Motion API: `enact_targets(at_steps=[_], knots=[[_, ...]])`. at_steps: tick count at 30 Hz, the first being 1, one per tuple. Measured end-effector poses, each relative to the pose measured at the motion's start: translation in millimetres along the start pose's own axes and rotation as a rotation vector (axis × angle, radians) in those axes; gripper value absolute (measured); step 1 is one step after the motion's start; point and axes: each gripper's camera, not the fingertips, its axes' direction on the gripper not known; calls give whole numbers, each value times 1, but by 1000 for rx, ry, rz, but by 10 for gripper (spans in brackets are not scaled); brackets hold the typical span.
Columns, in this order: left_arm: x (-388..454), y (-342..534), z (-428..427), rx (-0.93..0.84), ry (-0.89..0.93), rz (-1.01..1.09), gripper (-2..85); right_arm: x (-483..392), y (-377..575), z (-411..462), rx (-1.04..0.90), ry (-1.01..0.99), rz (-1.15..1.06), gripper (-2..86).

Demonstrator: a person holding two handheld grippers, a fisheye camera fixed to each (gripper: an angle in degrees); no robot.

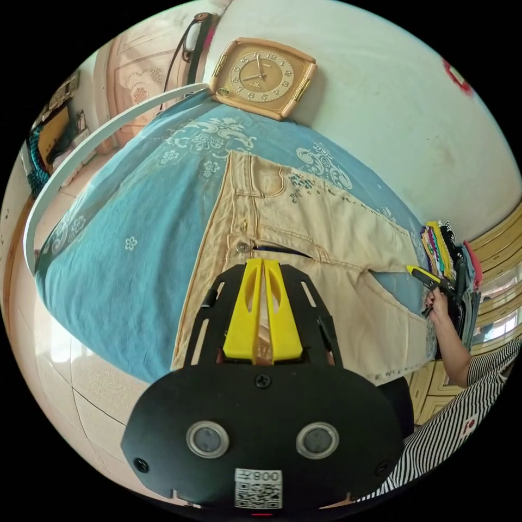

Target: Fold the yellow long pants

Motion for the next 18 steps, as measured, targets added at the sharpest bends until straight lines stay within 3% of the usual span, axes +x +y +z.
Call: enact_targets(at_steps=[6, 8, 18], knots=[[19, 19, 5, -114, -117, 57, 3, 16, 4, 48, -119, 50, 127, 1], [26, 23, -6, -128, -133, 46, 3, 32, 5, 58, -107, -51, 197, 1], [78, 113, -78, -168, -17, 126, 2, -25, 86, 52, -118, -83, 199, 1]])
